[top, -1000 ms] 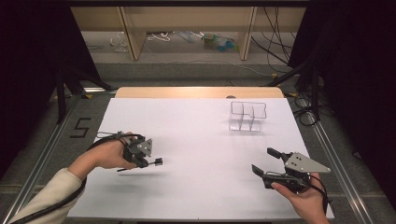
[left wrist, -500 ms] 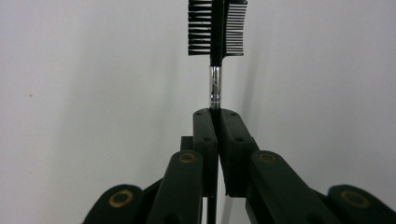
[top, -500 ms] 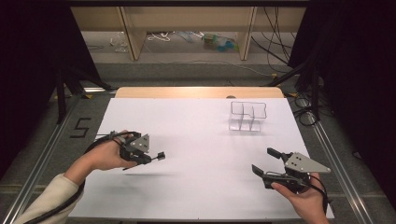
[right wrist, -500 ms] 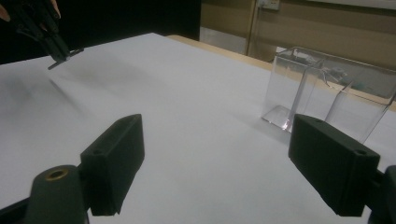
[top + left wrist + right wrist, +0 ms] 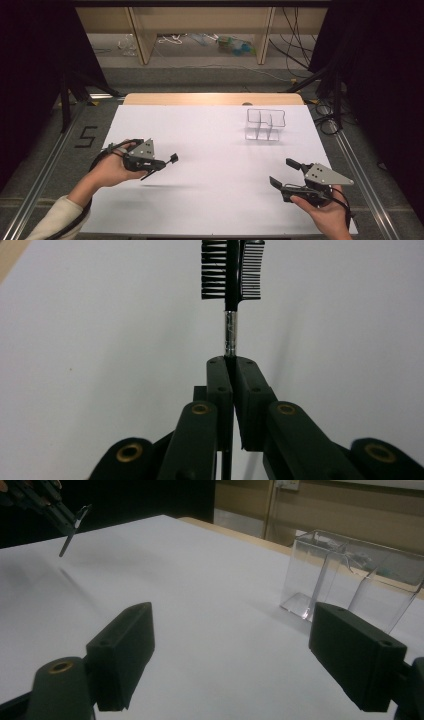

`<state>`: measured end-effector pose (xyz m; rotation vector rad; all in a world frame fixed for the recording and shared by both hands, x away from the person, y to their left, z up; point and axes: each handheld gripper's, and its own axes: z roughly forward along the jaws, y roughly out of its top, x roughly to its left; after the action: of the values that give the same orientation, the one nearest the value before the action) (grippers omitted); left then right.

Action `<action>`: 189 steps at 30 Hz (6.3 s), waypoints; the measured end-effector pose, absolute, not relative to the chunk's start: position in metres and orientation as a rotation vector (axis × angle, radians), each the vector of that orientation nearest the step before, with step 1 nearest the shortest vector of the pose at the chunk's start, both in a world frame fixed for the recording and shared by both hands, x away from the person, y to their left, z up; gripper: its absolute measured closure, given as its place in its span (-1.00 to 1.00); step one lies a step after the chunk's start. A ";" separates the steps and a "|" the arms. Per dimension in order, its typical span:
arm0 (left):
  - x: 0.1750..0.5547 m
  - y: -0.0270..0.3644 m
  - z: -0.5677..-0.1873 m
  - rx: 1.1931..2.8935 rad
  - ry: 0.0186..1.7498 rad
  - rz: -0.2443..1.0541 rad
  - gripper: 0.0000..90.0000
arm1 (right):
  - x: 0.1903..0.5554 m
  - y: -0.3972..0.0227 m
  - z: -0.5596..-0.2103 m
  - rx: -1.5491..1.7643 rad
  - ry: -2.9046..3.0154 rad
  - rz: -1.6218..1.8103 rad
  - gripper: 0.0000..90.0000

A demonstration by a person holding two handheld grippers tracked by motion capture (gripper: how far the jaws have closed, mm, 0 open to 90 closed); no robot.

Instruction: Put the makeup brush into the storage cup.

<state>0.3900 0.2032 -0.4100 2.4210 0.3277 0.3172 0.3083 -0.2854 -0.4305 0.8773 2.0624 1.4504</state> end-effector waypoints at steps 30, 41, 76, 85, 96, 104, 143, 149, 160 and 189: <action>0.366 0.188 -0.417 1.890 0.479 0.417 0.92 | 0.310 -0.286 -0.431 0.845 2.038 1.464 -0.56; 0.354 0.184 -0.428 1.764 0.549 0.407 0.91 | 0.309 -0.285 -0.430 0.831 2.032 1.459 -0.56; 0.348 0.150 -0.414 1.618 0.588 0.407 0.91 | 0.318 -0.258 -0.429 0.770 2.058 1.539 -0.50; 0.346 0.139 -0.414 1.618 0.570 0.388 0.91 | 0.322 -0.235 -0.429 0.724 2.099 1.574 -0.47; 0.345 0.129 -0.413 1.610 0.562 0.375 0.91 | 0.327 -0.219 -0.429 0.695 2.127 1.601 -0.46; 0.344 0.120 -0.413 1.607 0.553 0.364 0.91 | 0.329 -0.211 -0.428 0.706 2.134 1.624 -0.45; 0.344 0.092 -0.411 1.600 0.516 0.336 0.91 | 0.342 -0.158 -0.431 0.605 2.198 1.669 -0.27; 0.345 0.091 -0.410 1.597 0.511 0.334 0.91 | 0.344 -0.155 -0.431 0.604 2.208 1.671 -0.20; 0.345 0.088 -0.409 1.596 0.504 0.334 0.91 | 0.347 -0.151 -0.433 0.613 2.215 1.680 0.05; 0.346 0.085 -0.412 1.589 0.516 0.333 0.91 | 0.352 -0.144 -0.435 0.587 2.165 1.711 0.71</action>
<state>0.3457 0.0854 -0.4115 1.5895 0.5164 0.3334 0.3522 -0.1438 -0.4350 0.5872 2.1655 1.7108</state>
